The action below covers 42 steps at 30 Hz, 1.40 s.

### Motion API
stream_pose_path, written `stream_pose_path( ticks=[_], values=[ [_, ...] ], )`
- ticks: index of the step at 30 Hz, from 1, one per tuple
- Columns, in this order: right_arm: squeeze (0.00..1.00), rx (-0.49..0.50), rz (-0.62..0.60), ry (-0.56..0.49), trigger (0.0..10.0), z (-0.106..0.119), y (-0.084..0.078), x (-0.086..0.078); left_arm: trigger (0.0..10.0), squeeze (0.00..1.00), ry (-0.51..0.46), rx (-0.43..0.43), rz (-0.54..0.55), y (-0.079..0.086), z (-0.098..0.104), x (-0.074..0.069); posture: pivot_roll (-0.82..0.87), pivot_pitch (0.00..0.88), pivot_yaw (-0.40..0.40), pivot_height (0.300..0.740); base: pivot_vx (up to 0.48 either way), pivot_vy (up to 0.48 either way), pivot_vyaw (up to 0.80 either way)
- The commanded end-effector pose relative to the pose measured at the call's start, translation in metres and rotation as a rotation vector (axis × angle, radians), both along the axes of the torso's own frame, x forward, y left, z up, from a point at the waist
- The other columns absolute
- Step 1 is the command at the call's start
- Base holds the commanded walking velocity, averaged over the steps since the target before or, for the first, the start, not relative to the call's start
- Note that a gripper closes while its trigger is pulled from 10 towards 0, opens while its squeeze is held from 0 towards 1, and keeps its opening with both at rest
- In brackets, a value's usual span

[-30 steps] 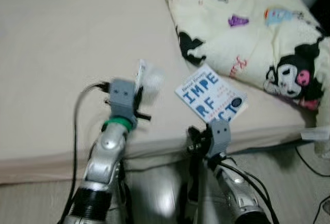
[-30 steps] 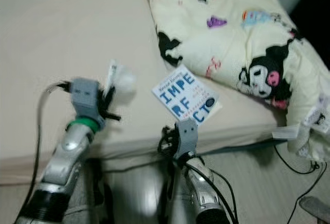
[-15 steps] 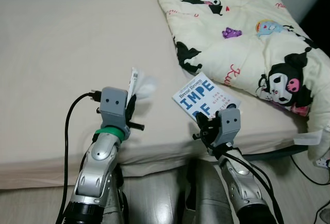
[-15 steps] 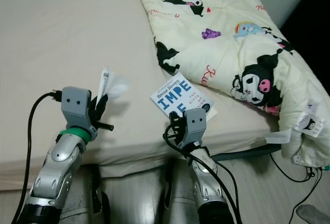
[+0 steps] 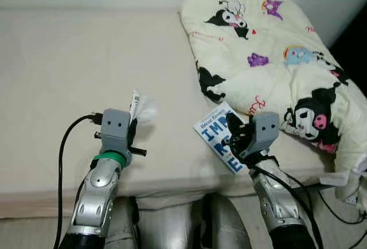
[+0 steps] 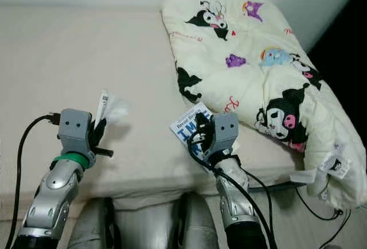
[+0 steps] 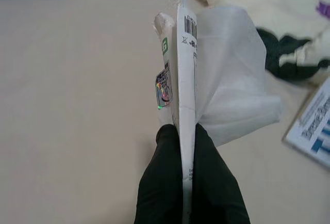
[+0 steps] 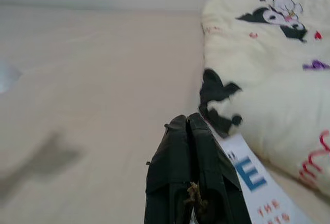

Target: Clean up the room

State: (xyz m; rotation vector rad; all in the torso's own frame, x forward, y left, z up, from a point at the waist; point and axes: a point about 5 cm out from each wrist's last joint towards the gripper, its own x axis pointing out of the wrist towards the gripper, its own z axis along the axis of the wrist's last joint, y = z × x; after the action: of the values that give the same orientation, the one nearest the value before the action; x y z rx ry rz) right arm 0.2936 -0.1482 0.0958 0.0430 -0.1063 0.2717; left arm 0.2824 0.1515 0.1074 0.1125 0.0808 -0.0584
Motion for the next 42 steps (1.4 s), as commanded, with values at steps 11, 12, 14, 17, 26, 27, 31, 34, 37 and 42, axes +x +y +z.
stream_pose_path(
  ticks=[11, 12, 14, 17, 26, 27, 31, 34, 37, 42],
  values=[
    [0.0, -0.002, -0.009, 0.044, 10.0, -0.008, -0.002, -0.004, 10.0, 0.0, 0.007, -0.044, -0.03, -0.014, -0.001, 0.008, 0.0, 0.0, -0.035, 0.71, 0.0, 0.0, 0.0],
    [0.0, -0.002, -0.009, 0.044, 10.0, -0.008, -0.002, -0.004, 10.0, 0.0, 0.007, -0.044, -0.03, -0.014, -0.001, 0.008, 0.0, 0.0, -0.035, 0.71, 0.0, 0.0, 0.0],
    [0.0, -0.006, -0.016, 0.052, 10.0, -0.009, -0.002, -0.004, 10.0, 0.0, 0.011, -0.044, -0.034, -0.014, -0.002, 0.008, 0.0, 0.0, -0.032, 0.72, 0.0, 0.0, 0.0],
    [0.0, -0.004, -0.028, 0.062, 10.0, -0.011, -0.002, -0.003, 10.0, 0.0, 0.018, -0.042, -0.037, -0.014, -0.004, 0.008, 0.0, 0.0, -0.029, 0.72, 0.0, 0.0, 0.0],
    [0.0, 0.019, -0.046, 0.067, 10.0, -0.011, 0.005, -0.001, 10.0, 0.0, 0.028, -0.035, -0.045, -0.013, -0.005, 0.01, 0.0, 0.0, -0.014, 0.72, 0.0, 0.0, 0.0],
    [0.0, 0.019, -0.046, 0.067, 10.0, -0.011, 0.005, -0.001, 10.0, 0.0, 0.028, -0.035, -0.045, -0.013, -0.005, 0.01, 0.0, 0.0, -0.014, 0.72, 0.0, 0.0, 0.0],
    [0.0, 0.022, -0.029, 0.076, 10.0, -0.012, 0.01, 0.0, 10.0, 0.0, 0.029, -0.033, -0.048, -0.015, -0.005, 0.01, 0.0, 0.0, -0.012, 0.72, 0.0, 0.0, 0.0],
    [0.0, 0.025, -0.018, 0.077, 10.0, -0.012, 0.016, 0.003, 10.0, 0.0, 0.029, -0.032, -0.05, -0.015, -0.005, 0.01, 0.01, 0.0, -0.007, 0.72, 0.0, 0.0, 0.0],
    [0.0, 0.028, -0.009, 0.076, 10.0, -0.011, 0.02, 0.005, 10.0, 0.0, 0.028, -0.032, -0.051, -0.015, -0.005, 0.011, 0.01, 0.0, -0.006, 0.72, 0.0, 0.0, 0.0],
    [0.0, 0.034, -0.003, 0.077, 10.0, -0.012, 0.024, 0.006, 10.0, 0.0, 0.025, -0.027, -0.05, -0.014, -0.004, 0.012, 0.01, 0.0, -0.005, 0.72, 0.0, 0.0, 0.0]
  ],
)
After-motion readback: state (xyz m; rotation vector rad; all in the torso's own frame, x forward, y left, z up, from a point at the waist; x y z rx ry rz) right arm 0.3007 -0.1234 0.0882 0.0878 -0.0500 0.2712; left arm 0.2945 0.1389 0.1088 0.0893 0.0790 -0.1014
